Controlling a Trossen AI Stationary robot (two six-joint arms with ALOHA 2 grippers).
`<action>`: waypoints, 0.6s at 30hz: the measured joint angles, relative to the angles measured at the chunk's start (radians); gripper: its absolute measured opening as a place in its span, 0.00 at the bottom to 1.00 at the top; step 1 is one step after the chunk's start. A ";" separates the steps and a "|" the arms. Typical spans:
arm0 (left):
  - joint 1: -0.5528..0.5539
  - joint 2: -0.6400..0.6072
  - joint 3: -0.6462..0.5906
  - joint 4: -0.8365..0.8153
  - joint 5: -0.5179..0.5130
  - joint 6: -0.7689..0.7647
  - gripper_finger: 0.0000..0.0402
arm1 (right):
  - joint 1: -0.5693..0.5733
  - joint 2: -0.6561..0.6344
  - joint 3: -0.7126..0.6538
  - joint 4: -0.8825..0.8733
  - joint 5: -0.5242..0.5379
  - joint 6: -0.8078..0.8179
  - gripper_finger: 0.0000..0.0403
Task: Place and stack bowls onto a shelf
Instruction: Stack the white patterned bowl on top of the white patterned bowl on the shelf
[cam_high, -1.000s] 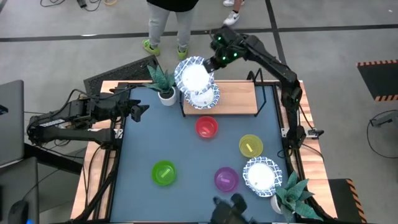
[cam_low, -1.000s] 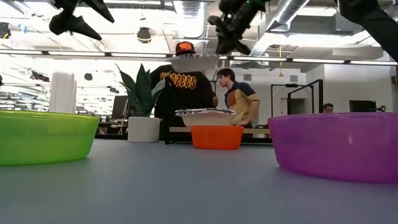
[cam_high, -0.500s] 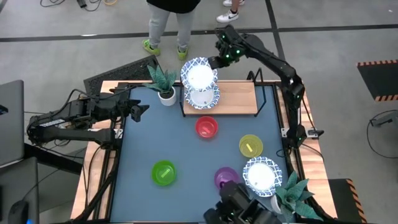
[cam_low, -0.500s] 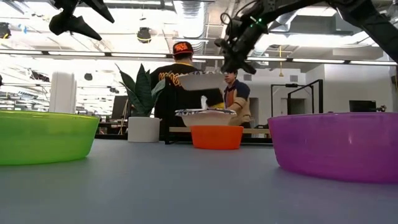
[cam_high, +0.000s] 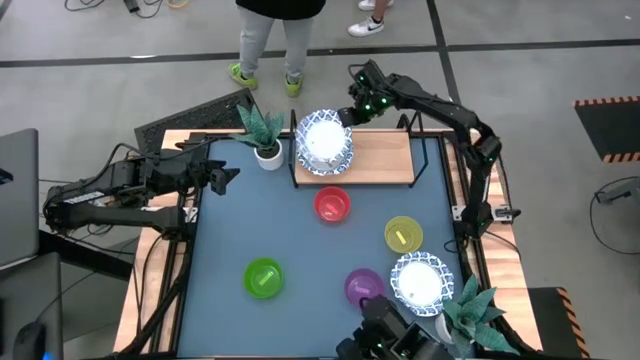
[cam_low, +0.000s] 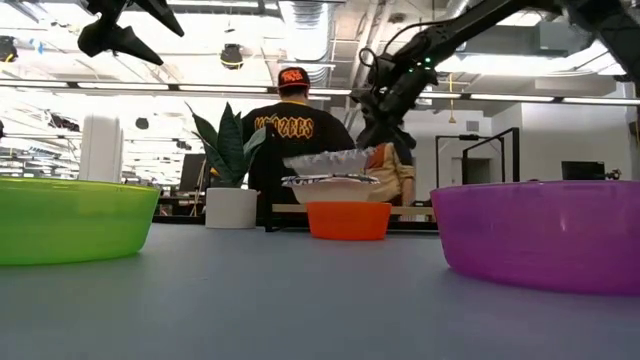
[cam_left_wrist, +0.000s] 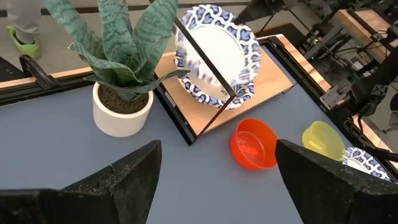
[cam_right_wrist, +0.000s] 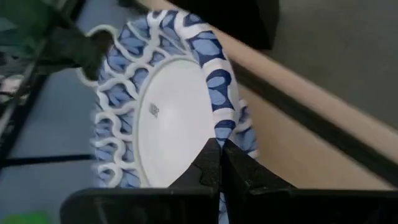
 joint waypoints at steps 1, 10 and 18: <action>0.000 0.000 0.000 0.000 -0.006 0.000 0.75 | -0.002 -0.019 -0.033 0.033 -0.007 0.005 0.05; 0.000 0.000 0.000 0.000 -0.022 -0.002 0.75 | -0.010 -0.090 -0.255 0.257 -0.062 0.076 0.05; 0.000 0.000 0.000 0.000 -0.022 -0.015 0.75 | 0.004 -0.086 -0.304 0.275 -0.060 0.077 0.05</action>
